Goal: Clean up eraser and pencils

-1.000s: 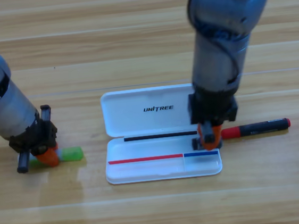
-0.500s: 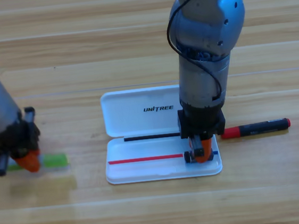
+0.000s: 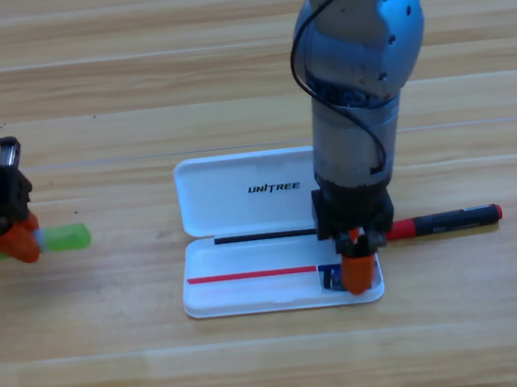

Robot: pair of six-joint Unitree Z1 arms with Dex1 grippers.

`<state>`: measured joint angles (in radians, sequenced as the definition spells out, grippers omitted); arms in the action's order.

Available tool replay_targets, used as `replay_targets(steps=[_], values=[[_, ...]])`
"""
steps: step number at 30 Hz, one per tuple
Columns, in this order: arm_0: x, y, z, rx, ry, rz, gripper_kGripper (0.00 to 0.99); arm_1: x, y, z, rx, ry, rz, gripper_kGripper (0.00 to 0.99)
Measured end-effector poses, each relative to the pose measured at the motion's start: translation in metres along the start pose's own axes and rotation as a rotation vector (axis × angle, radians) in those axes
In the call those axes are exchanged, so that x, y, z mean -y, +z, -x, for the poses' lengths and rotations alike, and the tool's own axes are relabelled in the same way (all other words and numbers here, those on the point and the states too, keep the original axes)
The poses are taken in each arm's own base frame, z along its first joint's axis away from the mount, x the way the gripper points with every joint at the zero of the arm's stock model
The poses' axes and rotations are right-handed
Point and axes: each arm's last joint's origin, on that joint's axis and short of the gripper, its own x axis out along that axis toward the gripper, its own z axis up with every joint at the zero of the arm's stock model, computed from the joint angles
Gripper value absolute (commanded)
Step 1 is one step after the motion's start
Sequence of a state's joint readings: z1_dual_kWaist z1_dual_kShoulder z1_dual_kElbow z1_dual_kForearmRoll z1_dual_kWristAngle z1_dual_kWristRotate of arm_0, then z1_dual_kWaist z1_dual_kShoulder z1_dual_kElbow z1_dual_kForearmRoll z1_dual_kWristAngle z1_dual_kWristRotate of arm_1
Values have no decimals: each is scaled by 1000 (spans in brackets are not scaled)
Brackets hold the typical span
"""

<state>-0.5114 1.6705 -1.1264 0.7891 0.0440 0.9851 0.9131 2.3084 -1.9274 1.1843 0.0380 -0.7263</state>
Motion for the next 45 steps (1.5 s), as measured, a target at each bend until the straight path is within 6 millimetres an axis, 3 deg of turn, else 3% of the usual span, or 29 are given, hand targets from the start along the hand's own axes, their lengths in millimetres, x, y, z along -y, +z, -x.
replay_targets(steps=[6, 10, 13, 16, 21, 28, 39, 43, 45], values=[[0, -1, 9, -4, -6, 11, 0, -16, -17, 25, 7, -7, 8, 980], [-4, 1, 29, 11, 8, 21, 0, -35, -38, 59, 36, -42, 74, 980], [-4, 3, 51, 50, 15, 26, 0, -36, -54, 69, 14, -76, 99, 979], [-4, 9, 64, 93, 17, 29, 0, -25, -72, 62, -12, -60, 86, 979], [1, 20, 67, 135, 1, 17, 0, 4, -96, 54, -12, -86, 49, 974], [-4, 45, 68, 196, -24, -22, 0, 43, -113, 16, -49, -73, 25, 893], [-18, 103, 18, 176, -154, -70, 0, 61, -109, -17, -72, -19, 57, 807], [-19, 122, 3, 183, -197, -90, 0, 63, -107, -19, -49, -6, 64, 541], [-20, 129, -3, 189, -225, -97, 0, 64, -107, -19, -48, -7, 71, 351]])
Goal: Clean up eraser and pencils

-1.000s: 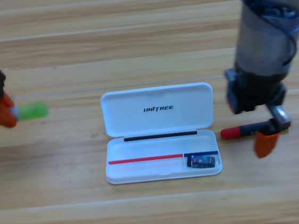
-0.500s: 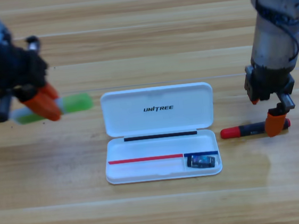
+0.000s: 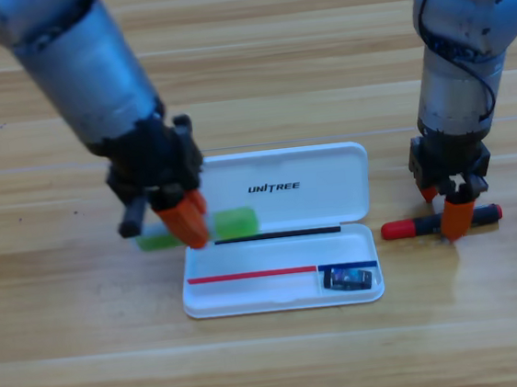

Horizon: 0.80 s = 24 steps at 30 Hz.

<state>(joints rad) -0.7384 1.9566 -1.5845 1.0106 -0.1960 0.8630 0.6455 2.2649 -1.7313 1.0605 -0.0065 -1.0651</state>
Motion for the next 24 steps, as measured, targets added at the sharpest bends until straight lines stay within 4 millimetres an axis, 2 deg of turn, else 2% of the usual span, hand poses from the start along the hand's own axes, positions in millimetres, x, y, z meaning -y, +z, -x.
replay_targets(steps=[2, 3, 15, 19, 21, 24], values=[[-4, 5, -7, 3, -27, 0, 0, 0, 0, 0, 0, 1, 15, 28], [-6, 6, -10, 5, -35, 0, 0, 0, 0, -1, 0, 1, 20, 0], [-28, 26, -56, -19, -94, -6, 0, -2, -2, -2, 4, 15, 31, 0], [-34, 29, -64, -20, -96, -6, 0, -12, -7, 1, 4, 31, 17, 0], [-36, 31, -67, -22, -98, -5, 0, -19, -10, 9, 8, 31, 10, 0], [-37, 30, -73, -29, -107, -3, 0, -30, -15, 37, 31, -6, -14, 0]])
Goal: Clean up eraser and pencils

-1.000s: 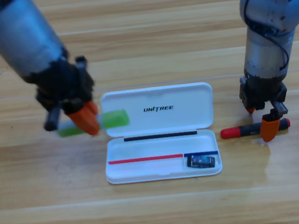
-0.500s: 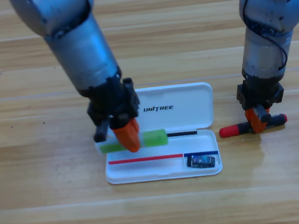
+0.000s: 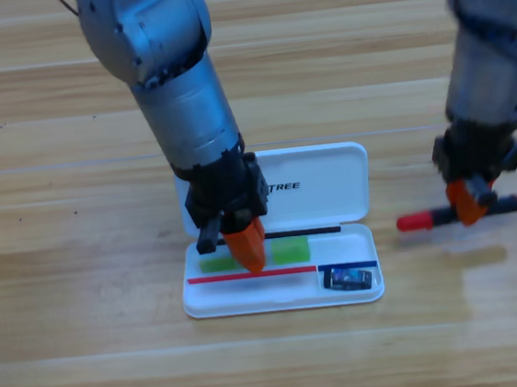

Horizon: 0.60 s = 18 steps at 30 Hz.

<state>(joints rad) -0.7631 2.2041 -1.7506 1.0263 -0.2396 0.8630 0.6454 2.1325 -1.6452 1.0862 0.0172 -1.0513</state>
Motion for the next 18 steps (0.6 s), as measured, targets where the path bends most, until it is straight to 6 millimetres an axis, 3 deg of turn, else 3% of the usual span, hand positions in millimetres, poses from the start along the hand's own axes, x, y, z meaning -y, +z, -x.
replay_targets(steps=[5, 7, 18], values=[[-3, 0, -10, -14, -17, 5, 0, -28, -4, 50, 47, -74, -38, 0], [-4, -1, -13, -19, -22, 6, 0, -36, -3, 61, 60, -92, -38, 0], [-5, -1, -17, -25, -29, 9, 0, -53, 16, 67, 76, -101, -24, 0]])
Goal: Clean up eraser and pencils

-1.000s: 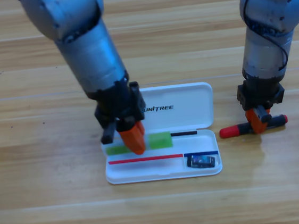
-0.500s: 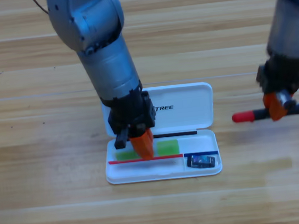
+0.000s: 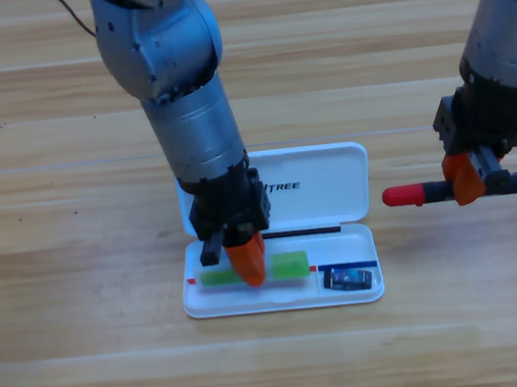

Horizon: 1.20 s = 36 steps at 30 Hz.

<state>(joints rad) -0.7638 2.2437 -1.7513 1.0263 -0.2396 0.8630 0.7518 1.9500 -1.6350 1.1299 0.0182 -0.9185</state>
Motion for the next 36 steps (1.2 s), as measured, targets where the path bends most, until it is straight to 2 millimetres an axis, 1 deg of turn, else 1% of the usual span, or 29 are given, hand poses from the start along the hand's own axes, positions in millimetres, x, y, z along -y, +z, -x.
replay_targets(steps=[7, 8, 9, 10, 11, 12, 25, 27, 33, 36], values=[[0, 0, 0, 0, 0, 0, 0, -2, 3, 0, 1, 1, 5, 0], [0, 0, 0, 0, 0, 0, 219, -2, 3, 0, 1, 1, 5, 0], [0, 0, 0, 0, 0, 0, 561, -3, 3, 0, 1, 1, 5, 0], [0, 0, 0, 0, 0, 1, 857, -3, 3, 0, 1, 1, 5, 0], [0, 0, 0, 0, 0, 4, 977, -3, 3, 0, 1, 1, 5, 0], [0, 0, 0, 0, 0, 9, 990, -3, 3, 0, 1, 1, 4, 0], [0, 0, 0, -1, -1, 22, 990, 0, 7, -3, 0, 3, -1, 0], [0, 0, 0, -3, -4, 23, 990, 3, 11, -5, 2, 1, -2, 0], [4, -3, 2, -24, -19, 41, 990, 16, 34, -25, -2, 11, 4, 0], [11, -6, 16, -46, -9, 49, 990, 23, 48, -34, 1, 4, -1, 0]])
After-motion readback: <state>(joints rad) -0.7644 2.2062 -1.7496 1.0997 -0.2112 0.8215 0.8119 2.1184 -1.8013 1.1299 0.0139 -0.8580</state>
